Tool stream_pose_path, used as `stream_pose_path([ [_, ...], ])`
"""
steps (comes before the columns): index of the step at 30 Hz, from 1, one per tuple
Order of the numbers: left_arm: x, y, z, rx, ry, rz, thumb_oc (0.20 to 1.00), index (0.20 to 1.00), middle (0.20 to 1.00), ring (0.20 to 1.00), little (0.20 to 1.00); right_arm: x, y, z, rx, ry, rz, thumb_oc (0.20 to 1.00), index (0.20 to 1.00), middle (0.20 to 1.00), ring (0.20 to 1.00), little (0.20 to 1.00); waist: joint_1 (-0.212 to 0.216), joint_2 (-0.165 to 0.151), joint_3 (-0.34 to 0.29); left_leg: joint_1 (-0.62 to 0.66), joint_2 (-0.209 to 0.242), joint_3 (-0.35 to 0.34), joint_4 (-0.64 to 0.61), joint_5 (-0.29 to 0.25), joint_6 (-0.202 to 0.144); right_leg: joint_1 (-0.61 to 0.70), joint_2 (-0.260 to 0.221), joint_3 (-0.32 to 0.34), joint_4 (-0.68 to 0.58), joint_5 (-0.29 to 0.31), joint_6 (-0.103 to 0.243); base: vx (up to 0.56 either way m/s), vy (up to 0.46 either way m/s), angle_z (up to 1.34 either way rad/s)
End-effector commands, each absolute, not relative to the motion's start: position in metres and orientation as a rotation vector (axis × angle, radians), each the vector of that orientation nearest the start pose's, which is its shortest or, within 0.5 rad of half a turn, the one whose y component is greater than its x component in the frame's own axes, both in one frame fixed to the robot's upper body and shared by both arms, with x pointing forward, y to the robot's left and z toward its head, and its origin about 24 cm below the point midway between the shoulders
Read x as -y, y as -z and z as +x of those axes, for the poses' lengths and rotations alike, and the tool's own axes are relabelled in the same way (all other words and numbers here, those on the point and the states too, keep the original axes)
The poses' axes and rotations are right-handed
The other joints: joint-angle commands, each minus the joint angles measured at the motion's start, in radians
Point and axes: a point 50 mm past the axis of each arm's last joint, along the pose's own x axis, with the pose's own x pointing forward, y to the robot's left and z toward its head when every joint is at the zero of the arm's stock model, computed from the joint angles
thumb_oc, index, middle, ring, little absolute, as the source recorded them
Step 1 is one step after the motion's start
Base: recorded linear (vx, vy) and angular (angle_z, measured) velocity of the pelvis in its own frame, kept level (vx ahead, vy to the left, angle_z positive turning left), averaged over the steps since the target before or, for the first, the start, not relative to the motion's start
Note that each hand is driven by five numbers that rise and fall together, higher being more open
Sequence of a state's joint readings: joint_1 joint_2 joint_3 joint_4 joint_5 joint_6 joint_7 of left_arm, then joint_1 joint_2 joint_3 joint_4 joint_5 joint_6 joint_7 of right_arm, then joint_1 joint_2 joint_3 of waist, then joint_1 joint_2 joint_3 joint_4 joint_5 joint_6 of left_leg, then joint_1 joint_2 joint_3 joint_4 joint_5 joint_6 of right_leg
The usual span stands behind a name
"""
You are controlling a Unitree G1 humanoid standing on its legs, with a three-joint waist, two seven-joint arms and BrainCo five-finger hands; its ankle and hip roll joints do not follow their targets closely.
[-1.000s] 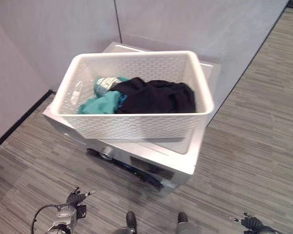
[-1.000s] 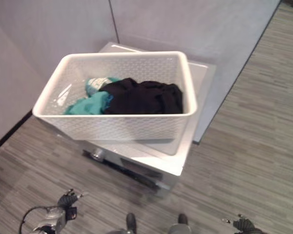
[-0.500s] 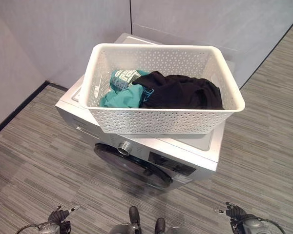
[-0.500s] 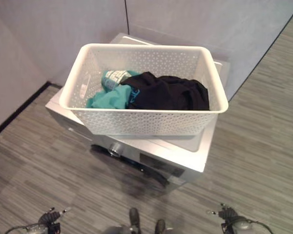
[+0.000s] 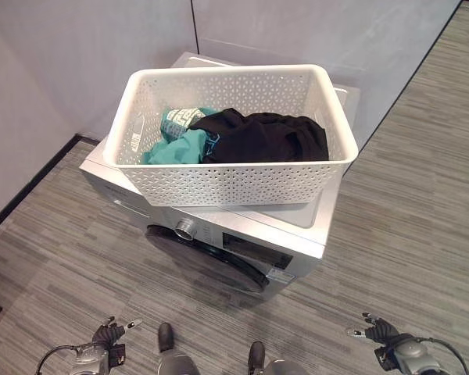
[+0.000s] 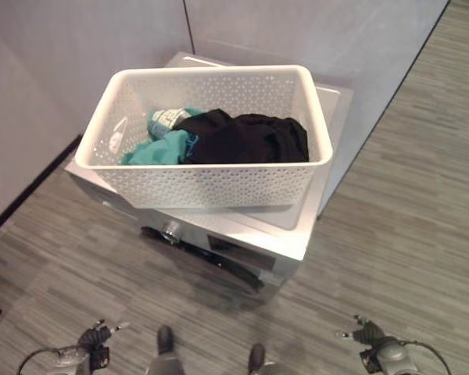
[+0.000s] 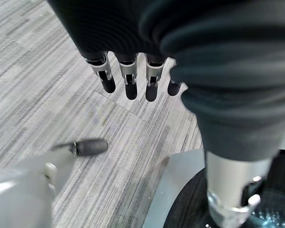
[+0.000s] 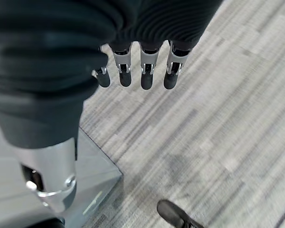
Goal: Grab the laundry basket,head to the washer,open it,put in the laundry and shut it.
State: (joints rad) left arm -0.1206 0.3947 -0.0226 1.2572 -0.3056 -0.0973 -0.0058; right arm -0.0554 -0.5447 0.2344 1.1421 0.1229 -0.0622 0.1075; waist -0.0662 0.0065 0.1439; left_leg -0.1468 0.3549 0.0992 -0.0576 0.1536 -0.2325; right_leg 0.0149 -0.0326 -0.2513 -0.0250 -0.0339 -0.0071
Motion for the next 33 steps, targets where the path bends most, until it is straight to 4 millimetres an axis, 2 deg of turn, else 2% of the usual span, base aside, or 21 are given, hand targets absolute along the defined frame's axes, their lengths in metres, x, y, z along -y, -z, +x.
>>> stream_pose_path([
  [1, -0.309, 0.123, 0.13, -0.987, -0.384, 0.156, 1.0, 1.0, 1.0, 1.0, 1.0, 0.345, 0.103, 0.124, -1.076, 0.138, -0.476, 1.0, 1.0, 1.0, 1.0, 1.0, 0.0, 0.007, -0.041, 0.003, -0.148, 0.012, 0.045, -0.031, 0.102, 0.004, -0.116, 0.1, 0.016, -0.009, 0.137, 0.11, 0.4, -0.26],
  [3, -0.309, 0.124, 0.13, -1.001, -0.35, 0.202, 1.0, 1.0, 1.0, 1.0, 1.0, 0.343, 0.103, 0.128, -1.06, 0.168, -0.447, 1.0, 1.0, 1.0, 1.0, 1.0, 0.002, -0.004, -0.043, -0.018, -0.228, 0.019, 0.096, -0.097, 0.142, -0.026, -0.203, 0.126, 0.029, 0.067, 0.177, 0.08, 0.548, -0.01],
  [5, -0.309, 0.123, 0.133, -1.0, -0.338, 0.227, 1.0, 1.0, 1.0, 1.0, 1.0, 0.338, 0.101, 0.141, -1.015, 0.162, -0.437, 1.0, 1.0, 1.0, 1.0, 1.0, 0.004, -0.009, -0.042, -0.03, -0.264, 0.043, 0.087, -0.107, 0.162, -0.064, -0.246, 0.133, 0.03, 0.143, 0.2, -0.03, 0.418, -0.04],
  [6, -0.31, 0.122, 0.134, -1.005, -0.331, 0.249, 1.0, 1.0, 1.0, 1.0, 1.0, 0.33, 0.1, 0.152, -0.982, 0.135, -0.442, 1.0, 1.0, 1.0, 1.0, 1.0, 0.007, -0.012, -0.04, -0.027, -0.274, 0.07, 0.072, -0.109, 0.168, -0.083, -0.267, 0.108, 0.027, 0.18, 0.207, -0.06, 0.289, -0.16],
  [7, -0.31, 0.122, 0.135, -1.002, -0.337, 0.251, 1.0, 1.0, 1.0, 1.0, 1.0, 0.323, 0.099, 0.161, -0.955, 0.116, -0.448, 1.0, 1.0, 1.0, 1.0, 1.0, 0.022, -0.016, -0.035, -0.022, -0.272, 0.099, 0.059, -0.109, 0.169, -0.1, -0.285, 0.038, 0.032, 0.209, 0.211, -0.04, 0.181, -0.35],
  [8, -0.31, 0.122, 0.135, -1.002, -0.338, 0.252, 1.0, 1.0, 1.0, 1.0, 1.0, 0.323, 0.099, 0.161, -0.955, 0.116, -0.448, 1.0, 1.0, 1.0, 1.0, 1.0, 0.022, -0.017, -0.035, -0.021, -0.272, 0.099, 0.057, -0.109, 0.169, -0.099, -0.286, 0.038, 0.031, 0.21, 0.211, -0.05, 0.134, -0.74],
  [9, -0.31, 0.122, 0.135, -1.005, -0.342, 0.259, 1.0, 1.0, 1.0, 1.0, 1.0, 0.315, 0.098, 0.171, -0.927, 0.091, -0.45, 1.0, 1.0, 1.0, 1.0, 1.0, 0.039, -0.016, -0.03, -0.012, -0.263, 0.132, 0.042, -0.106, 0.167, -0.099, -0.296, -0.063, 0.042, 0.21, 0.209, -0.06, 0.267, -1.12],
  [10, -0.31, 0.123, 0.133, -1.013, -0.341, 0.259, 1.0, 1.0, 1.0, 1.0, 1.0, 0.297, 0.098, 0.184, -0.881, 0.018, -0.47, 1.0, 1.0, 1.0, 1.0, 1.0, 0.047, -0.013, -0.023, 0.013, -0.268, 0.17, 0.015, -0.101, 0.174, -0.11, -0.219, -0.105, 0.108, 0.13, 0.187, -0.05, 0.356, -0.99],
  [11, -0.312, 0.123, 0.13, -1.016, -0.354, 0.262, 1.0, 1.0, 1.0, 1.0, 1.0, 0.291, 0.099, 0.185, -0.869, -0.009, -0.477, 1.0, 1.0, 1.0, 1.0, 1.0, 0.04, -0.012, -0.023, 0.022, -0.27, 0.187, 0.01, -0.094, 0.178, -0.118, -0.163, -0.074, 0.121, 0.079, 0.174, -0.02, 0.323, -0.73],
  [12, -0.314, 0.123, 0.126, -1.032, -0.358, 0.264, 1.0, 1.0, 1.0, 1.0, 1.0, 0.285, 0.099, 0.187, -0.854, -0.032, -0.483, 1.0, 1.0, 1.0, 1.0, 1.0, 0.043, -0.015, -0.024, 0.028, -0.27, 0.2, 0.012, -0.093, 0.178, -0.109, -0.133, -0.072, 0.119, 0.048, 0.16, 0.02, 0.133, -0.43],
  [15, -0.314, 0.126, 0.119, -1.06, -0.353, 0.276, 1.0, 1.0, 1.0, 1.0, 1.0, 0.274, 0.1, 0.187, -0.828, -0.073, -0.494, 1.0, 1.0, 1.0, 1.0, 1.0, 0.051, -0.032, -0.027, 0.042, -0.275, 0.223, 0.018, -0.091, 0.173, -0.079, -0.107, -0.1, 0.087, 0.023, 0.141, 0.02, 0.049, -0.26],
  [16, -0.307, 0.131, 0.113, -1.08, -0.358, 0.264, 1.0, 1.0, 1.0, 1.0, 1.0, 0.269, 0.102, 0.187, -0.812, -0.064, -0.477, 1.0, 1.0, 1.0, 1.0, 1.0, 0.047, -0.037, -0.037, 0.066, -0.271, 0.232, 0.018, -0.095, 0.169, -0.051, -0.098, -0.046, 0.026, 0.039, 0.144, 0.04, -0.007, -0.39],
  [20, -0.301, 0.137, 0.101, -1.096, -0.409, 0.195, 1.0, 1.0, 1.0, 1.0, 1.0, 0.271, 0.094, 0.187, -0.752, -0.06, -0.543, 1.0, 1.0, 1.0, 1.0, 1.0, 0.049, -0.04, -0.065, 0.088, -0.264, 0.249, 0.017, -0.098, 0.167, -0.024, -0.097, -0.037, -0.031, 0.065, 0.15, 0.05, -0.026, -0.28],
  [22, -0.297, 0.14, 0.094, -1.113, -0.412, 0.191, 1.0, 1.0, 1.0, 1.0, 1.0, 0.277, 0.079, 0.185, -0.666, -0.088, -0.638, 1.0, 1.0, 1.0, 1.0, 1.0, 0.03, -0.047, -0.074, 0.099, -0.261, 0.24, 0.002, -0.086, 0.163, -0.005, -0.088, -0.028, -0.047, 0.062, 0.144, 0.04, -0.068, -0.02],
  [26, -0.296, 0.144, 0.082, -1.151, -0.436, 0.16, 1.0, 1.0, 1.0, 1.0, 1.0, 0.297, 0.067, 0.171, -0.652, -0.114, -0.757, 1.0, 1.0, 1.0, 1.0, 1.0, 0.007, -0.054, -0.079, 0.108, -0.258, 0.233, -0.004, -0.082, 0.16, 0.005, -0.084, -0.026, -0.049, 0.061, 0.143, 0.01, -0.035, 0.14],
  [27, -0.296, 0.145, 0.079, -1.16, -0.44, 0.152, 1.0, 1.0, 1.0, 1.0, 1.0, 0.306, 0.062, 0.167, -0.653, -0.113, -0.806, 1.0, 1.0, 1.0, 1.0, 1.0, 0.0, -0.055, -0.082, 0.112, -0.257, 0.235, -0.008, -0.08, 0.158, 0.007, -0.085, -0.025, -0.052, 0.064, 0.145, 0.0, -0.017, 0.09],
  [28, -0.296, 0.146, 0.073, -1.17, -0.443, 0.144, 1.0, 1.0, 1.0, 1.0, 1.0, 0.331, 0.056, 0.154, -0.696, -0.077, -0.88, 1.0, 1.0, 1.0, 1.0, 1.0, -0.014, -0.055, -0.089, 0.118, -0.255, 0.243, -0.016, -0.079, 0.156, 0.007, -0.086, -0.019, -0.058, 0.068, 0.149, -0.01, -0.019, 0.05],
  [30, -0.297, 0.147, 0.064, -1.191, -0.466, 0.121, 1.0, 1.0, 1.0, 1.0, 1.0, 0.347, 0.031, 0.154, -0.64, -0.028, -0.892, 1.0, 1.0, 1.0, 1.0, 1.0, -0.032, -0.055, -0.095, 0.124, -0.252, 0.252, -0.025, -0.078, 0.154, 0.002, -0.085, -0.01, -0.06, 0.072, 0.153, 0.0, 0.0, 0.0],
  [31, -0.297, 0.147, 0.064, -1.192, -0.464, 0.122, 1.0, 1.0, 1.0, 1.0, 1.0, 0.348, 0.031, 0.153, -0.642, -0.026, -0.892, 1.0, 1.0, 1.0, 1.0, 1.0, -0.03, -0.054, -0.096, 0.123, -0.252, 0.252, -0.025, -0.079, 0.154, 0.002, -0.085, -0.01, -0.06, 0.072, 0.153, -0.01, 0.012, -0.03],
  [32, -0.296, 0.149, 0.056, -1.212, -0.483, 0.095, 1.0, 1.0, 1.0, 1.0, 1.0, 0.369, -0.005, 0.158, -0.537, 0.077, -0.909, 1.0, 1.0, 1.0, 1.0, 1.0, -0.053, -0.053, -0.101, 0.125, -0.251, 0.262, -0.03, -0.079, 0.152, -0.003, -0.087, -0.003, -0.062, 0.079, 0.159, 0.0, 0.0, 0.0],
  [33, -0.295, 0.15, 0.051, -1.223, -0.492, 0.077, 1.0, 1.0, 1.0, 1.0, 1.0, 0.376, -0.044, 0.166, -0.406, 0.11, -0.951, 1.0, 1.0, 1.0, 1.0, 1.0, -0.067, -0.051, -0.104, 0.126, -0.249, 0.271, -0.03, -0.082, 0.151, -0.011, -0.09, 0.005, -0.062, 0.087, 0.165, -0.03, 0.036, -0.05],
])
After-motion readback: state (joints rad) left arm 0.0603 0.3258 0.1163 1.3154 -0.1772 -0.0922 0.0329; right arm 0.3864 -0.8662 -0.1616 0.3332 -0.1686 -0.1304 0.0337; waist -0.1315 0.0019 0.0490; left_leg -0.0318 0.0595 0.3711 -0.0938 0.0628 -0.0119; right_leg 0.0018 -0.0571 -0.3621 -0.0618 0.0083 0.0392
